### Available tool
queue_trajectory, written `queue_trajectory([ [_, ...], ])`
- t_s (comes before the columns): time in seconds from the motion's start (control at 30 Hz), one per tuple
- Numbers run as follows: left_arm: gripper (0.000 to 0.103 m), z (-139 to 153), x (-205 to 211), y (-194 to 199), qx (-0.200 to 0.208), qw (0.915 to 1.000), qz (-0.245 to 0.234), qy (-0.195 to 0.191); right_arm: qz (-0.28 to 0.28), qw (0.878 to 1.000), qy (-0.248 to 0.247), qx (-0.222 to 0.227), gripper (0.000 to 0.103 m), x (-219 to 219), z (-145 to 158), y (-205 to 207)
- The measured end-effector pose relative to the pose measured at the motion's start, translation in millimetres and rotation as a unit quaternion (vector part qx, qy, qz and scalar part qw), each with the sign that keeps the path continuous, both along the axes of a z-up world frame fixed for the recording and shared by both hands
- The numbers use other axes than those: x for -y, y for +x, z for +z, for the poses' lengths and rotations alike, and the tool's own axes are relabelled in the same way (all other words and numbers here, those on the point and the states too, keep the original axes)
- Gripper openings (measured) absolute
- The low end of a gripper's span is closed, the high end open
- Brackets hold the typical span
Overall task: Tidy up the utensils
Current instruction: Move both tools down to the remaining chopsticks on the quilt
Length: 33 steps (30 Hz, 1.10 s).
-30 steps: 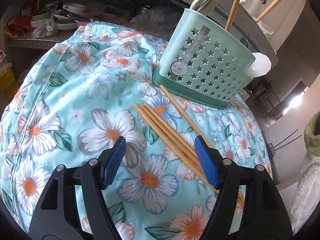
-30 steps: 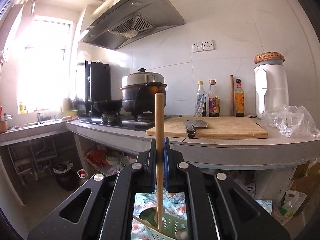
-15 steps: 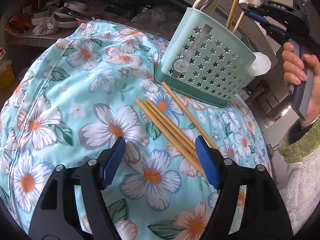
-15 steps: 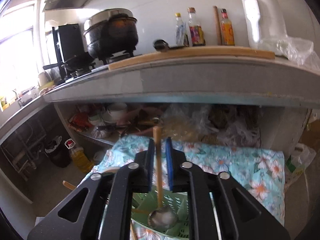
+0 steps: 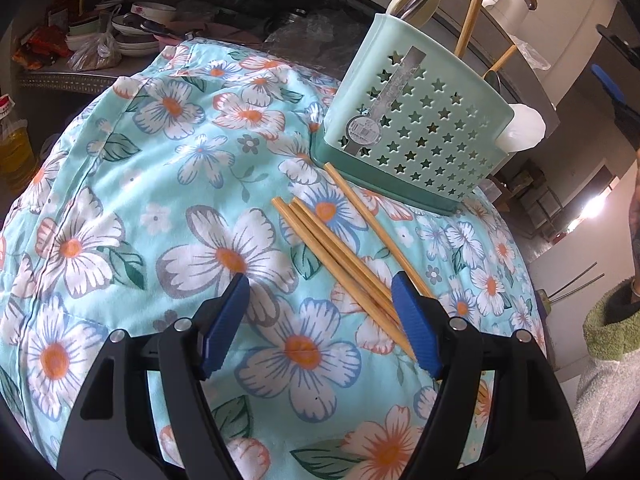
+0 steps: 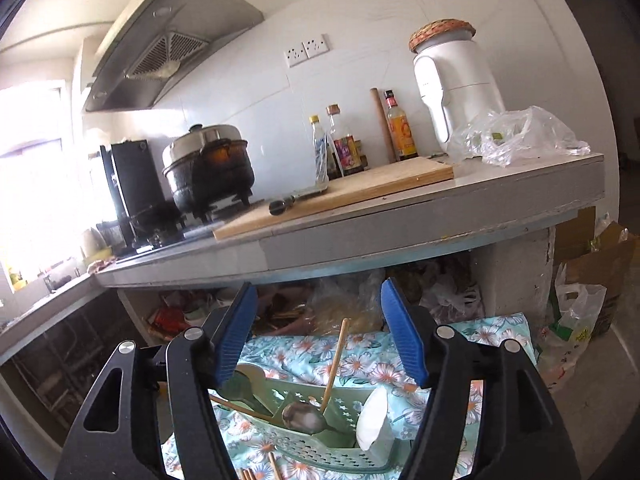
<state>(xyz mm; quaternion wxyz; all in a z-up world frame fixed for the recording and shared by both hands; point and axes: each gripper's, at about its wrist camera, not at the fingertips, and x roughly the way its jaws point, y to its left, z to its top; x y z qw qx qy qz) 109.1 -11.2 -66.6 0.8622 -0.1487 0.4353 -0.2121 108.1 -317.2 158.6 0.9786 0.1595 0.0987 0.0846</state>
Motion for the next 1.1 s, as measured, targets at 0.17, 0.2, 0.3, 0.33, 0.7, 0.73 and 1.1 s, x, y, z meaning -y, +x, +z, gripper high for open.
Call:
queue_trajectory([
  [0.17, 0.070, 2, 0, -3, -0.002, 1.0000, -0.006, -0.002, 0.045, 0.999, 0.021, -0.017, 0.063, 7, -20, -33],
  [0.2, 0.070, 2, 1, -4, -0.003, 0.9999, -0.011, -0.004, 0.062, 0.997, 0.025, -0.033, 0.063, 5, -31, -35],
  [0.3, 0.068, 3, 5, -10, -0.005, 0.9993, -0.034, -0.018, 0.091, 0.990, 0.029, -0.102, 0.063, -3, -72, -35],
  [0.33, 0.067, 3, 7, -13, -0.006, 0.9989, -0.040, -0.024, 0.096, 0.987, 0.031, -0.126, 0.063, -5, -88, -34],
  [0.7, 0.035, -27, 18, -12, -0.091, 0.9857, -0.063, -0.127, 0.099, 0.941, 0.130, -0.297, 0.063, -7, -220, -42],
  [0.73, 0.033, -29, 17, -10, -0.098, 0.9833, -0.060, -0.141, 0.103, 0.939, 0.132, -0.301, 0.062, -9, -224, -43],
  [1.1, 0.011, -44, 14, -4, -0.125, 0.9732, -0.040, -0.189, 0.153, 0.929, 0.094, -0.325, 0.056, -40, -232, -26],
])
